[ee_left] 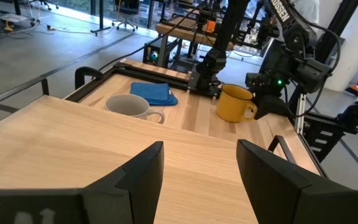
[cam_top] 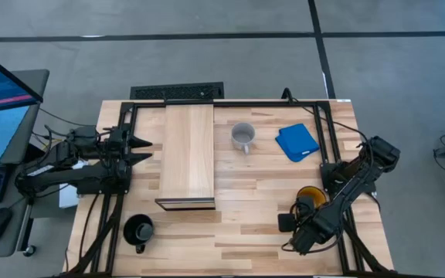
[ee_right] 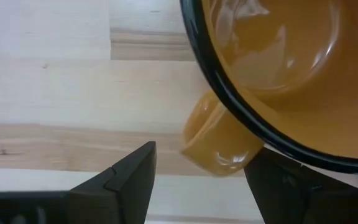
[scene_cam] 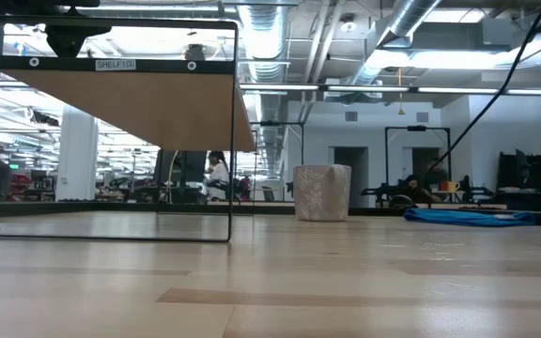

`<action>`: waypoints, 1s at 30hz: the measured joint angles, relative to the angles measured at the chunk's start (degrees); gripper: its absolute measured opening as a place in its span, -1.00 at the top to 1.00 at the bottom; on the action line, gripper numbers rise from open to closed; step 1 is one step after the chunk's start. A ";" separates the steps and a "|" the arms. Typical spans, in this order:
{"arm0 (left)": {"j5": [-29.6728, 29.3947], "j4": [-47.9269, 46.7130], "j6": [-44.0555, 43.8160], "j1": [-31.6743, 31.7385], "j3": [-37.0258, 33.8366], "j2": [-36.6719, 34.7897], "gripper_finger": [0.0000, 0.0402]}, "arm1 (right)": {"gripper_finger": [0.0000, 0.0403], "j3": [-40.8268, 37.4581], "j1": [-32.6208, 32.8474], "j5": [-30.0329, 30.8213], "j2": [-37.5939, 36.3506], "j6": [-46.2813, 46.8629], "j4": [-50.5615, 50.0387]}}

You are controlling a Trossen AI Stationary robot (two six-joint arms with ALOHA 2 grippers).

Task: Stack small to large cups/mugs on shelf
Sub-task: Put the yellow mug on the shelf

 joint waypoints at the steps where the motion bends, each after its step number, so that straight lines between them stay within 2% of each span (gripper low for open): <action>1: 0.00 0.02 0.00 0.00 0.00 -0.01 0.03 | -0.29 0.00 -0.02 0.03 0.00 0.47 -0.21; 30: 0.03 0.02 -0.62 -0.01 0.00 -0.01 0.03 | -0.29 0.00 -1.77 0.12 0.00 0.23 -5.85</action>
